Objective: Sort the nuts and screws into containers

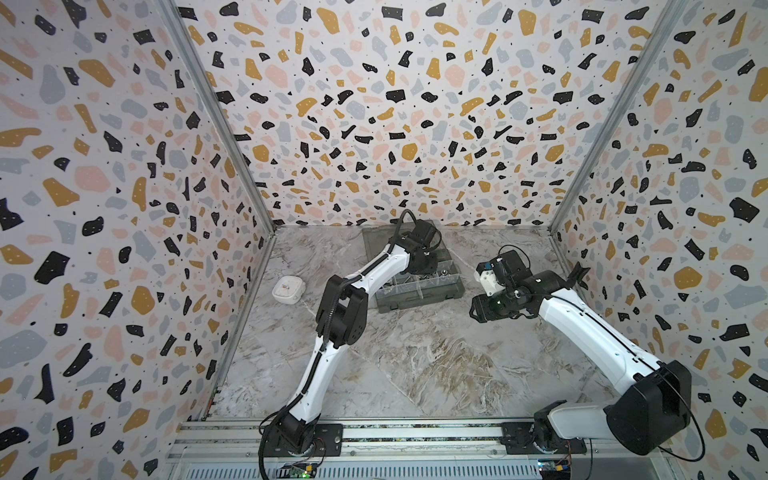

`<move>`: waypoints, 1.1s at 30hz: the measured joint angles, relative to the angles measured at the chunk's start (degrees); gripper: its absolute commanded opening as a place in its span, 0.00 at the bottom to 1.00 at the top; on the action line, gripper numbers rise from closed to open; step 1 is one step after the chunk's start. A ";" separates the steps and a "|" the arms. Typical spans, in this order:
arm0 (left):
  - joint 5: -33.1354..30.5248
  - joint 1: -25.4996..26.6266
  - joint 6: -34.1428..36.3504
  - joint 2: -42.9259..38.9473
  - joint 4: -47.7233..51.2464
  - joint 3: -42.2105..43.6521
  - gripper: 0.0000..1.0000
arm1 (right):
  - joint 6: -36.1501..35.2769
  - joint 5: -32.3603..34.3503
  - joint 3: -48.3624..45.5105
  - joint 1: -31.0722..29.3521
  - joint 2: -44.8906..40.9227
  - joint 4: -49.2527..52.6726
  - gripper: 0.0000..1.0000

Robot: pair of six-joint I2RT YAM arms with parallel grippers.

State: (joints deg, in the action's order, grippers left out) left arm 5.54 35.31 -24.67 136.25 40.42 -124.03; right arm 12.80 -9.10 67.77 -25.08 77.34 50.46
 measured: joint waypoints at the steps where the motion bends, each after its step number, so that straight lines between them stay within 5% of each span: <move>1: 0.13 -0.02 -0.07 0.00 -0.13 0.00 0.82 | 0.00 0.00 0.00 0.00 0.13 0.11 0.58; 4: 0.98 -0.07 0.22 0.00 -0.17 -0.11 1.00 | 0.00 -0.02 0.07 0.00 0.24 0.15 0.58; 12: -0.76 -0.39 2.38 -7.58 -0.76 4.76 1.00 | -0.68 -0.07 1.95 0.02 2.71 -1.14 0.58; 18: -8.48 -5.44 2.34 -33.29 -10.86 30.21 1.00 | -1.95 2.86 3.34 0.59 5.90 -6.32 0.58; 25: -19.87 -25.88 -2.21 -58.01 -30.01 64.78 1.00 | -1.33 15.74 2.25 6.10 5.40 -18.10 0.61; 27: -22.60 -26.60 -1.64 -60.06 -32.76 70.84 1.00 | -1.62 17.99 0.66 8.63 4.98 -22.25 0.76; 32: -29.27 -25.49 1.77 -61.26 -40.74 78.82 1.00 | -2.71 21.46 -8.87 12.13 3.02 -34.84 0.86; 33: -30.91 -25.51 2.95 -62.05 -43.34 80.56 1.00 | -2.84 21.77 -12.24 12.39 1.92 -37.90 0.99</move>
State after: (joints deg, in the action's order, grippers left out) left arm -25.36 9.80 -21.71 74.19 -2.92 -43.46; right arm 9.96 12.67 55.53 -12.69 79.26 12.56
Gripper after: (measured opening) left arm 0.996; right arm 0.849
